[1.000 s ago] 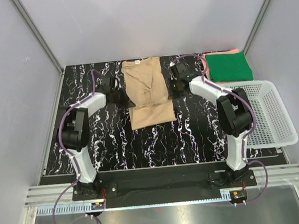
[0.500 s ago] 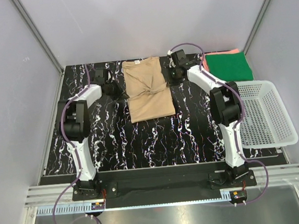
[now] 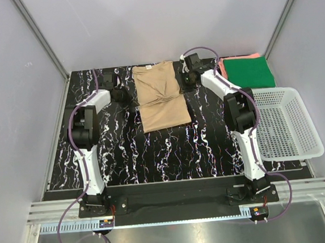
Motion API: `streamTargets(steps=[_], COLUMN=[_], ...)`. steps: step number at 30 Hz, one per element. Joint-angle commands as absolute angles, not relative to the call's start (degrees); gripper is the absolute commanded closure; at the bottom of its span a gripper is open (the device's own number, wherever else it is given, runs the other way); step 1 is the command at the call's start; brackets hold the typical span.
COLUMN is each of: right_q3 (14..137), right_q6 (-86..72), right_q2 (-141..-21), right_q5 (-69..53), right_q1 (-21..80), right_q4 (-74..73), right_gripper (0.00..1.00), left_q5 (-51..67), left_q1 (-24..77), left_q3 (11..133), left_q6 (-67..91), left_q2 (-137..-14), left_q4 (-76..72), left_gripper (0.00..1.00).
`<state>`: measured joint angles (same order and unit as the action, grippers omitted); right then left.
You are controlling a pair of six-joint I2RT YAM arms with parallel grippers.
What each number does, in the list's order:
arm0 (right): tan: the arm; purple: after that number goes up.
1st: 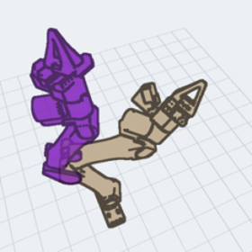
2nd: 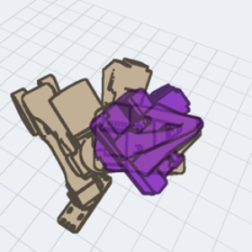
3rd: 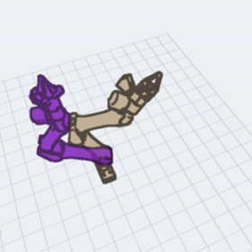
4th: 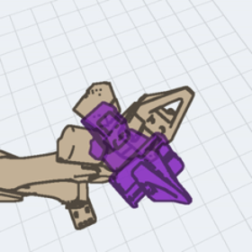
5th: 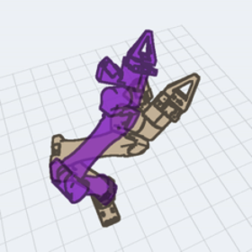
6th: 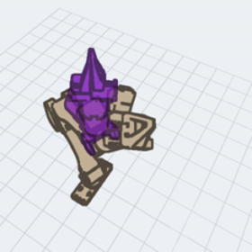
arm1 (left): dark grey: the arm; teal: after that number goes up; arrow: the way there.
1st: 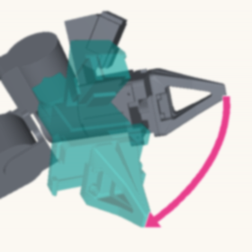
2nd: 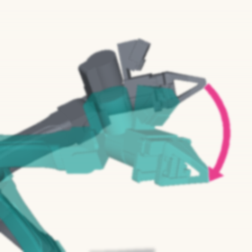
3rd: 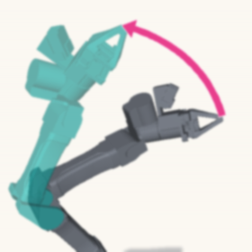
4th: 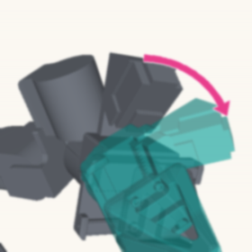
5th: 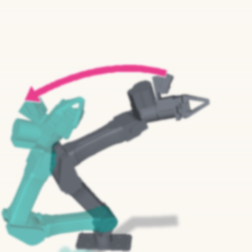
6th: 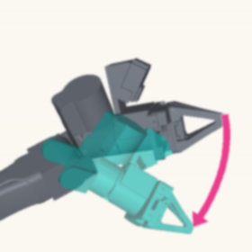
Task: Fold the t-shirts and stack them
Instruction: Fold the tshirt
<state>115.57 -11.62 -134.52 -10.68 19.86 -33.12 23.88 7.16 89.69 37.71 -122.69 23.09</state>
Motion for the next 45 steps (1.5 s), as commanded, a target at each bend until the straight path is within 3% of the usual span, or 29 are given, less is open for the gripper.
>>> streamTargets(steps=[1,6,8,11,12,15,17,26,29,33,45], right_q3=[121.1,126.6,127.6,128.9,129.2,127.6,126.0,118.0,116.3,111.7,116.1], right_q6=[-12.0,-12.6,-12.7,-13.0,-13.1,-13.8,-15.0,-17.5,-18.4,-20.3,-22.4], right_q2=[-135.8,-139.8,-140.4,-140.3,-140.1,-138.4,-137.3,-130.9,-131.6,-131.1,-135.7], right_q5=[-12.1,-10.8,-11.5,-10.6,-10.5,-10.2,-9.8,-6.7,-8.8,-11.0,-11.1], right_q1=[19.9,19.7,19.6,19.6,19.6,19.5,19.6,19.6,19.6,19.7,20.0], right_q4=[-32.3,-33.8,-33.8,-35.4,-35.9,-37.1,-37.2,-36.1,-35.3,-30.3,-26.4], right_gripper=[0.95,0.91,0.81,0.7,0.68,0.67,0.67,0.68,0.78,0.83,0.85], left_q5=[23.6,22.0,21.2,19.9,19.3,17.3,17.9,17.1,17.0,15.8,11.2], left_q1=[6.6,6.3,6.2,6.1,6.1,6.1,6.1,10.2,11.7,13.3,13.4], left_q3=[92.9,95.5,95.9,96.3,96.3,96.3,96.2,91.3,90.3,90.3,100.4], left_q6=[37.0,36.5,36.0,34.0,33.3,30.1,29.3,27.7,28.1,28.0,27.3], left_q2=[-122.6,-124.0,-124.3,-123.7,-122.8,-120.5,-119.5,-115.8,-116.2,-118.4,-126.6], left_q4=[22.4,23.5,24.7,26.2,26.3,26.7,26.6,25.5,25.0,24.5,24.1], left_gripper=[0.95,0.92,0.85,0.85,0.84,0.65,0.65,0.76,0.86,1.0,1.0])
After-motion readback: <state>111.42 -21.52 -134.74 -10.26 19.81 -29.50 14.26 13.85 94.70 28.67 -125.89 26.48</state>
